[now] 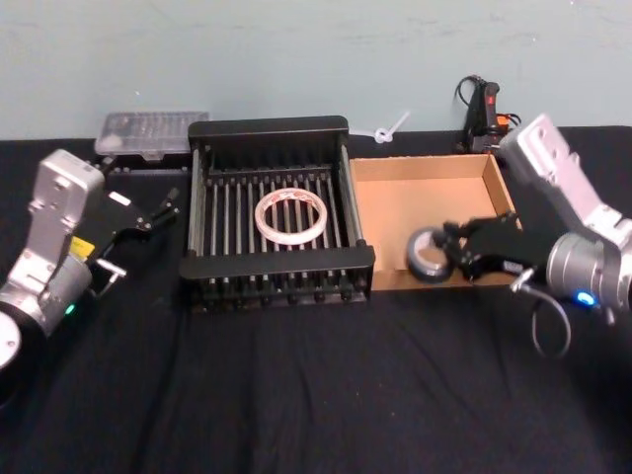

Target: Pick up the white tape and place it into the black box , Pick up the silver tape and place it into the brown box.

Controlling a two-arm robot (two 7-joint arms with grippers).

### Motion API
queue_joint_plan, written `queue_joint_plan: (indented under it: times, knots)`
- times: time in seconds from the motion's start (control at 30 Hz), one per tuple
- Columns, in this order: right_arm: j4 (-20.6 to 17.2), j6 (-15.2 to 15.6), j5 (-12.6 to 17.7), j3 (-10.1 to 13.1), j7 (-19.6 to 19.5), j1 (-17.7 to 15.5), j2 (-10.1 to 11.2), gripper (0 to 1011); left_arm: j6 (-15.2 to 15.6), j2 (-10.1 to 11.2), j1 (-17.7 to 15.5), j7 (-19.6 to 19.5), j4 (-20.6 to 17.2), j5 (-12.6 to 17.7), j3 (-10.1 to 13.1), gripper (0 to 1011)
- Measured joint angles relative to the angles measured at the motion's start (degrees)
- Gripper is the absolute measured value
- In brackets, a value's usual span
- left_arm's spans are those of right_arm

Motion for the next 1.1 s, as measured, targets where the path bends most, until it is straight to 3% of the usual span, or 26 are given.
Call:
queue_joint_plan:
  times: [0.6,1.1]
  knots:
    - [10.6,0.5,-3.5,1.7,-2.7,6.0,-6.8,158,0.0,0.0,0.0,0.0,0.0,0.0,0.0,1001]
    - [11.1,0.3,-3.8,1.8,-2.8,6.2,-7.2,158,0.0,0.0,0.0,0.0,0.0,0.0,0.0,1001]
